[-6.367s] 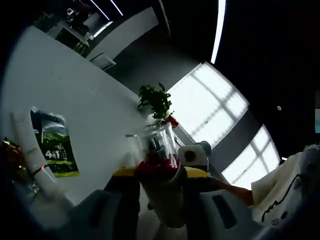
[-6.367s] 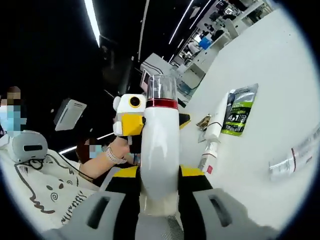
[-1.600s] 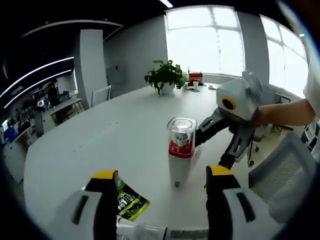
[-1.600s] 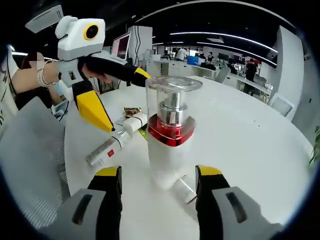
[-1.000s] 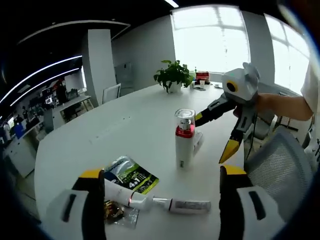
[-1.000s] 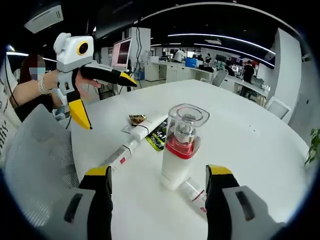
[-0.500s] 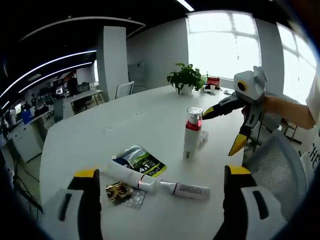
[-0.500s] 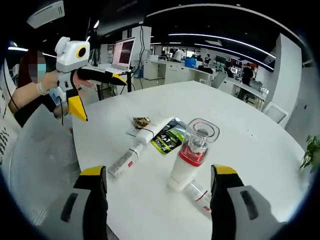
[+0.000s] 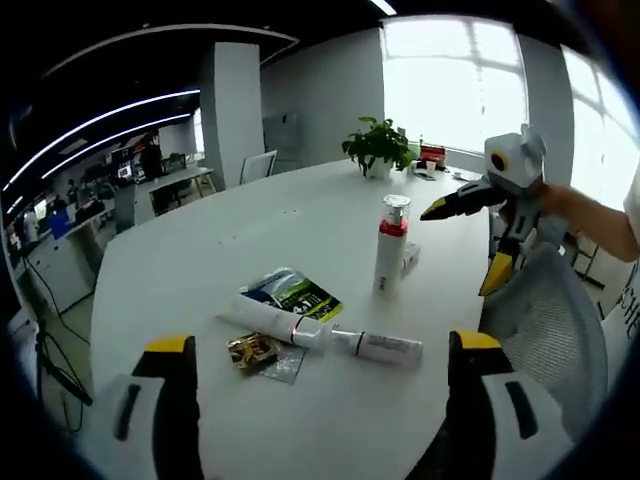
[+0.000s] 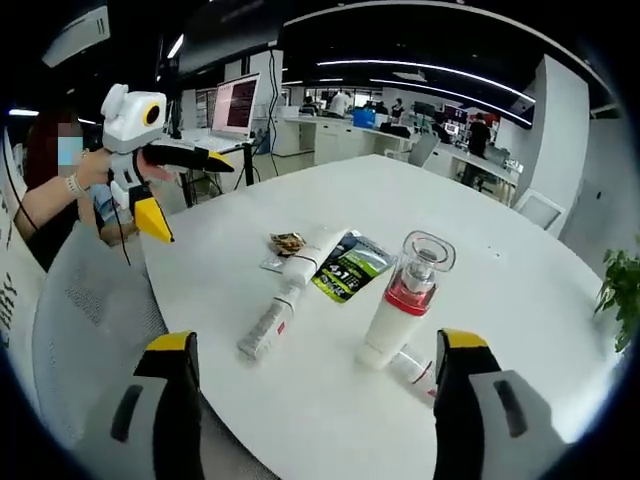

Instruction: Arrange the skincare products in the storage area until every visible bottle or jar stands upright without overlapping.

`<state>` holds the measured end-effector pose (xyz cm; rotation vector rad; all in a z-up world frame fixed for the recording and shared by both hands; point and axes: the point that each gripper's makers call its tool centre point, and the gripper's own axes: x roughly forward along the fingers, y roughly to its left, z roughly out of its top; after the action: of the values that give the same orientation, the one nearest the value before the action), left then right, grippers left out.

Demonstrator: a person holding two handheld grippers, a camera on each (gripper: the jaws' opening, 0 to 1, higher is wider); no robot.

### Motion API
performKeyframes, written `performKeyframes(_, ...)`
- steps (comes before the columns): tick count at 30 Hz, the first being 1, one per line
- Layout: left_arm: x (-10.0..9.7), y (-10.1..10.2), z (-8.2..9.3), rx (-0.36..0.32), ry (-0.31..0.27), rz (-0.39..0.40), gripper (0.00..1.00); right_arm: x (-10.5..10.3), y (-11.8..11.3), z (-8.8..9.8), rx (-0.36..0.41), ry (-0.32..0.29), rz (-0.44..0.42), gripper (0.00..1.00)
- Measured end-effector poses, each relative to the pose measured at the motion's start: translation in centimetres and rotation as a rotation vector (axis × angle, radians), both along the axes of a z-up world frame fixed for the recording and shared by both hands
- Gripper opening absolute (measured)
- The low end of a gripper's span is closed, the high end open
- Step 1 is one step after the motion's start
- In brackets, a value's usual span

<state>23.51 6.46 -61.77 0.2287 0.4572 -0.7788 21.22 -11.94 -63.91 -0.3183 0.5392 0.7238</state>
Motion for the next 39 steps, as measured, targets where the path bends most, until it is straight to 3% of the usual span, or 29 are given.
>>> performKeyframes(8,-0.2,0.1,-0.4,-0.013,0.003,0.008,0.99,-0.6,-0.1,-0.3,-0.012,0.022,-0.013,0.99)
performKeyframes(10,0.5,0.5,-0.3,-0.016,-0.036,0.047,0.99,-0.1,-0.4,-0.4,-0.005,0.025,-0.013,0.99)
performKeyframes(16,0.2,0.2,-1.1,-0.008,0.012,0.065,0.99,0.1,-0.2,-0.6,0.023,0.044,0.016,0.99)
performKeyframes(19,0.6,0.6,-1.4,-0.007,0.013,0.086,0.99,0.3,0.2,-0.6,0.032,0.037,0.041,0.99)
performKeyframes(24,0.1,-0.4,-2.2,0.012,0.014,0.095,0.99,0.3,0.7,-0.9,0.04,0.041,0.092,0.99)
performKeyframes(35,0.6,-1.3,-2.9,0.058,0.016,0.121,0.99,0.2,0.0,-1.9,0.094,0.051,0.106,0.99)
performKeyframes(39,1.3,-1.8,-2.7,0.0,0.037,0.14,0.99,0.2,0.2,-1.8,0.127,0.051,0.11,0.99)
